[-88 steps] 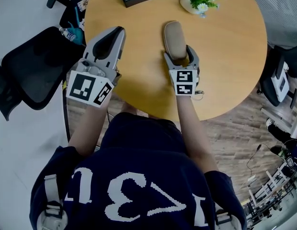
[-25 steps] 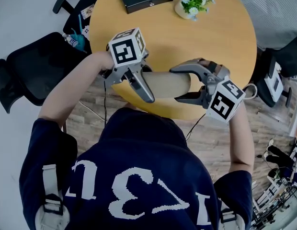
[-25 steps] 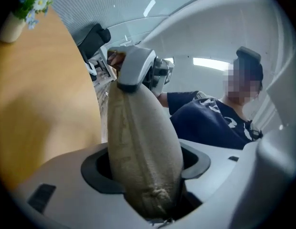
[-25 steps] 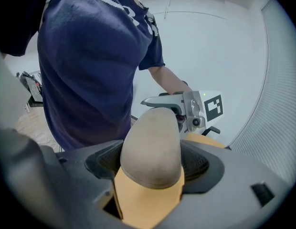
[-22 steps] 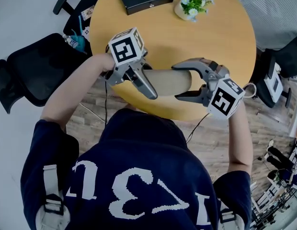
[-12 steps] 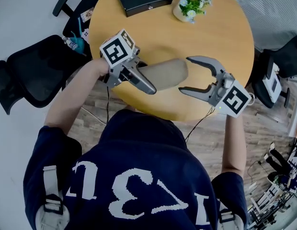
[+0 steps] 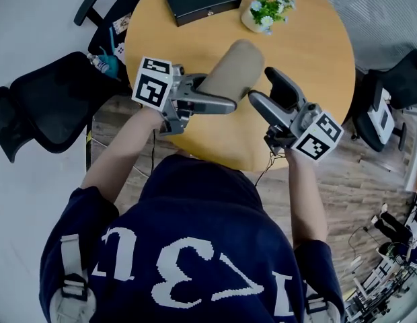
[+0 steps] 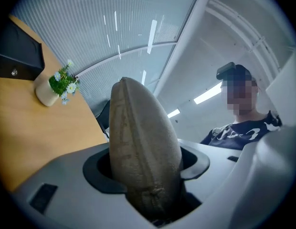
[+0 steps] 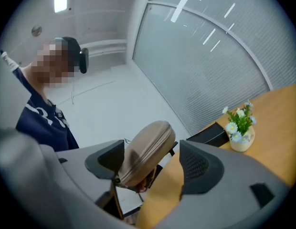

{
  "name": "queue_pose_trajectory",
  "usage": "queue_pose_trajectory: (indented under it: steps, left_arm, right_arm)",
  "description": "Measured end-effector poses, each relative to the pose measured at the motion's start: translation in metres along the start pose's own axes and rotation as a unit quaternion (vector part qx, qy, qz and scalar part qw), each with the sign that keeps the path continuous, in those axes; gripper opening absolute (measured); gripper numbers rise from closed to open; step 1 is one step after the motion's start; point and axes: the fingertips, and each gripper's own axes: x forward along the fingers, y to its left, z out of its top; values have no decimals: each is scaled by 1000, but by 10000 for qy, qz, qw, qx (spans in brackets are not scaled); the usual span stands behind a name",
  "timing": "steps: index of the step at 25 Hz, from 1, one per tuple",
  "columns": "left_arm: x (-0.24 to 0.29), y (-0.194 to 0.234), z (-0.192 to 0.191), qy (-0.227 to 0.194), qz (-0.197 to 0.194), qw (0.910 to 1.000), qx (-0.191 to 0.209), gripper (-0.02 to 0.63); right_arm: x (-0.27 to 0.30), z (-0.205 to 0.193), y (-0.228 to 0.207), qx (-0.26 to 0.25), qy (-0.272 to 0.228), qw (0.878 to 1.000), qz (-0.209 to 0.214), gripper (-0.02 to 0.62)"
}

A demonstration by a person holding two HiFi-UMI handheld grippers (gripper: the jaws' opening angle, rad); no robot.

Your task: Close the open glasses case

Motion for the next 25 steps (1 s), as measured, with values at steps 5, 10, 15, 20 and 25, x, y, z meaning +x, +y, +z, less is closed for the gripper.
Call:
queue_pose_trajectory:
  steps: [5, 10, 15, 20, 25]
  left_arm:
    - [6, -8, 3, -375, -24, 9993, 81, 290]
    - [12, -17, -1, -486, -171, 9987, 4, 291]
    - [20, -20, -17, -51, -145, 9999, -47, 291]
    - [17, -29, -16, 554, -236, 9976, 339, 293]
    - [17, -38, -5, 738, -421, 9958, 334, 293]
  right_arm:
    - [17, -4, 14, 1179, -326, 9918, 377, 331]
    - [20, -3, 18, 1903, -461, 9787, 623, 291]
    - [18, -5, 25, 2069, -221, 9724, 1055, 241]
    - [19, -7, 34, 2301, 130, 9593, 1630, 222]
    - [18, -7, 44, 2175, 477, 9545, 1983, 218]
